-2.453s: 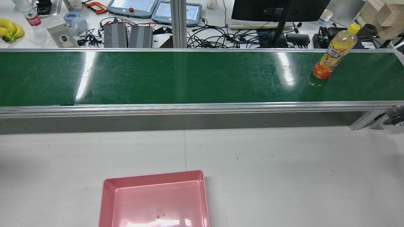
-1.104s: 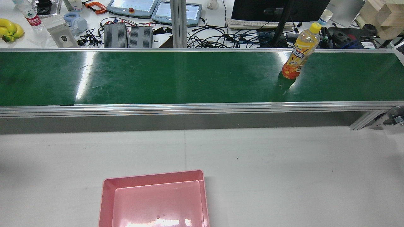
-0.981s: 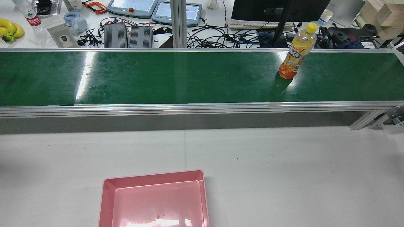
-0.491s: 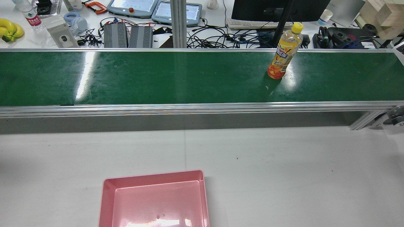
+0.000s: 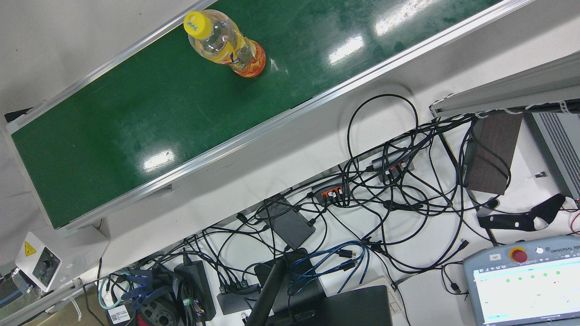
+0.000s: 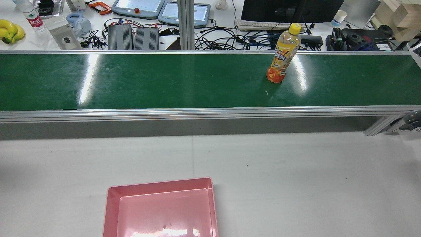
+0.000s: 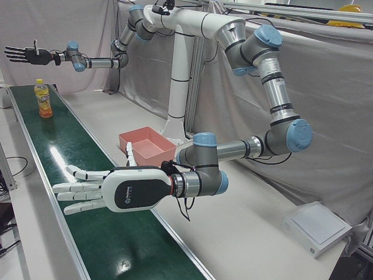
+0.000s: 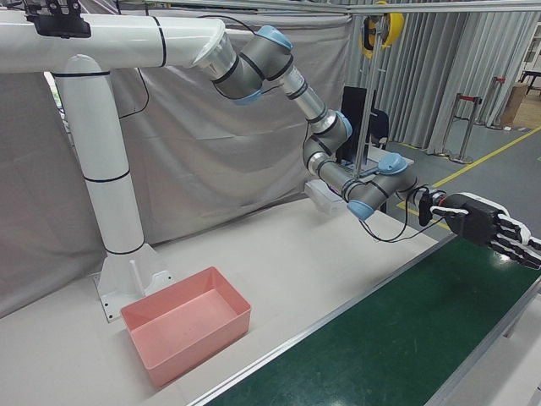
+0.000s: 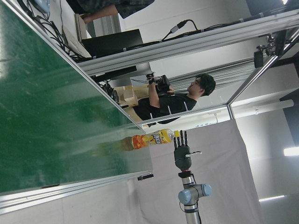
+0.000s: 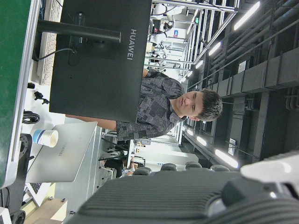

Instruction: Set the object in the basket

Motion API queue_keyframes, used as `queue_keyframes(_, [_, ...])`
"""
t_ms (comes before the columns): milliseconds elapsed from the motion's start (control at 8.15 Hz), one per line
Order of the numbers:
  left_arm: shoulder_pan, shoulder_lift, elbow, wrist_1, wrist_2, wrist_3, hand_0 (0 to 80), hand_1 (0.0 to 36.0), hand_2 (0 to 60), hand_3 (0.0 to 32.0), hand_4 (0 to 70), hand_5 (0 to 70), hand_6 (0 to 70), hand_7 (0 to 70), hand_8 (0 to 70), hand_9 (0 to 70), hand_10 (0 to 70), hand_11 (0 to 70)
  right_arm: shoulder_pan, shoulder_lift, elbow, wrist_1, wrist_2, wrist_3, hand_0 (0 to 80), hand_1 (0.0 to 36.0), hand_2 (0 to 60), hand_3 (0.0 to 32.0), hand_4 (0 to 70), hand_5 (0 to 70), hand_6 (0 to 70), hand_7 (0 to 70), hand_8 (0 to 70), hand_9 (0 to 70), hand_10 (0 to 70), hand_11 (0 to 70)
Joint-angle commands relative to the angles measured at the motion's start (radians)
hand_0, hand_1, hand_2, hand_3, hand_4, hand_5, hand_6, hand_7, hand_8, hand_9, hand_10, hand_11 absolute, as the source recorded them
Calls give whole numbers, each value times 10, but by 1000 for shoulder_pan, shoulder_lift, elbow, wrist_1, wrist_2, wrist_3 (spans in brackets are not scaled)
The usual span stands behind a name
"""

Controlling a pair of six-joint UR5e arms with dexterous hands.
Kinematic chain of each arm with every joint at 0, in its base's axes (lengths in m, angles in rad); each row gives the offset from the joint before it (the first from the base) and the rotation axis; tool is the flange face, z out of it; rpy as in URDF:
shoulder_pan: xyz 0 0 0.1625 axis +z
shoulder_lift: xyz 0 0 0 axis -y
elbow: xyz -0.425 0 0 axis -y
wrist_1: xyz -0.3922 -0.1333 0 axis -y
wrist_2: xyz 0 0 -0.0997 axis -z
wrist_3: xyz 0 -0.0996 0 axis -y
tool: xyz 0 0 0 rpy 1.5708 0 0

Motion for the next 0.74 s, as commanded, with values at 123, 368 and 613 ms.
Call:
queue_keyframes(123, [-4,0,-11,9,1,-2,499,56,0,16,82,310,0,43,65,66,0,0,0,0,0,1,0,0,0,0,0,0,0,0,0,0,0,0,0,0])
queue_keyframes(368, [-17,0,-16,17,1,-2,497,54,0,20,78,308,0,41,67,67,0,0,0,0,0,1,0,1,0,0,0,0,0,0,0,0,0,0,0,0])
queue_keyframes(613, [-19,0,-19,24,1,-3,497,56,0,28,83,316,0,44,63,66,0,0,0,0,0,-1,0,0,0,0,0,0,0,0,0,0,0,0,0,0])
